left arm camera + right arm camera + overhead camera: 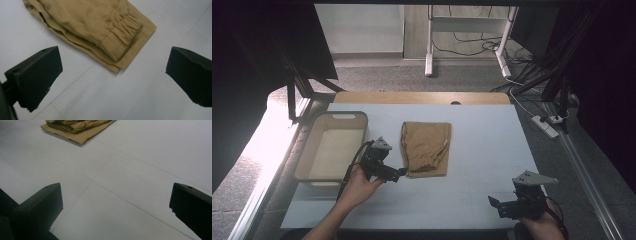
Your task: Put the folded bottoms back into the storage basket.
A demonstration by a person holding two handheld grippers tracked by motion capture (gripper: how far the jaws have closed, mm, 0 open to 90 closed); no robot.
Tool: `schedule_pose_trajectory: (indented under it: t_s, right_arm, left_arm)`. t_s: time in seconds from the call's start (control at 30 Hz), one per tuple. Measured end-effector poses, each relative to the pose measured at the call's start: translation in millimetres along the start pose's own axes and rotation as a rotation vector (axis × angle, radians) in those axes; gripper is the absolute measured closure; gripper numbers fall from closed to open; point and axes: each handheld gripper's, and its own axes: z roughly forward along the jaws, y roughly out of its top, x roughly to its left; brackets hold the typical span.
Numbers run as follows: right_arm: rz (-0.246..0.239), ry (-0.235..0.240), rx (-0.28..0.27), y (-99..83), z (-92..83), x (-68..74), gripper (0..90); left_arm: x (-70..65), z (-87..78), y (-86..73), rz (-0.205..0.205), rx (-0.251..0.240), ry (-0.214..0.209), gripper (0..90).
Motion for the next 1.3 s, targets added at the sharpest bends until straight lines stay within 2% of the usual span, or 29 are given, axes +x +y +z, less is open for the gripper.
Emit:
schedule_pose_trajectory:
  t_s: [0.23,0.4,0.57,0.7,0.9,1.03,1.1,1.2,1.3]
  right_arm:
    - [0.000,0.003,0.000,0.0,0.0,-0.1,0.0]
    - [-0.005,0.005,0.001,0.0,0.1,0.1,0.0]
    - [-0.004,0.005,0.001,-0.1,0.1,-0.1,0.0]
    - [-0.005,0.007,0.002,-0.1,0.2,0.0,0.0]
    - [-0.009,0.009,0.006,0.1,0.4,0.4,0.0]
    - [-0.012,0.009,0.007,0.2,0.8,0.6,0.0]
    - [-0.013,0.009,0.009,0.3,0.9,0.8,0.0]
    - [-0.014,0.008,0.011,0.4,1.0,1.0,0.0]
    - [-0.015,0.008,0.014,0.5,1.1,1.0,0.0]
  left_arm:
    - [1.8,20.2,8.8,0.012,0.048,0.004,0.1]
    - [1.3,34.6,16.9,0.025,0.064,0.001,0.0]
    - [1.6,49.1,20.9,0.024,0.086,0.028,0.0]
    - [5.2,59.2,19.4,0.001,0.095,0.038,0.2]
    - [13.5,73.5,12.8,-0.021,0.139,0.072,1.8]
    - [20.3,81.5,9.5,-0.042,0.154,0.063,2.2]
    - [21.8,86.3,8.2,-0.036,0.170,0.053,3.7]
    - [19.7,87.4,8.1,-0.027,0.166,0.069,2.9]
    - [17.7,85.9,7.1,-0.022,0.159,0.073,6.9]
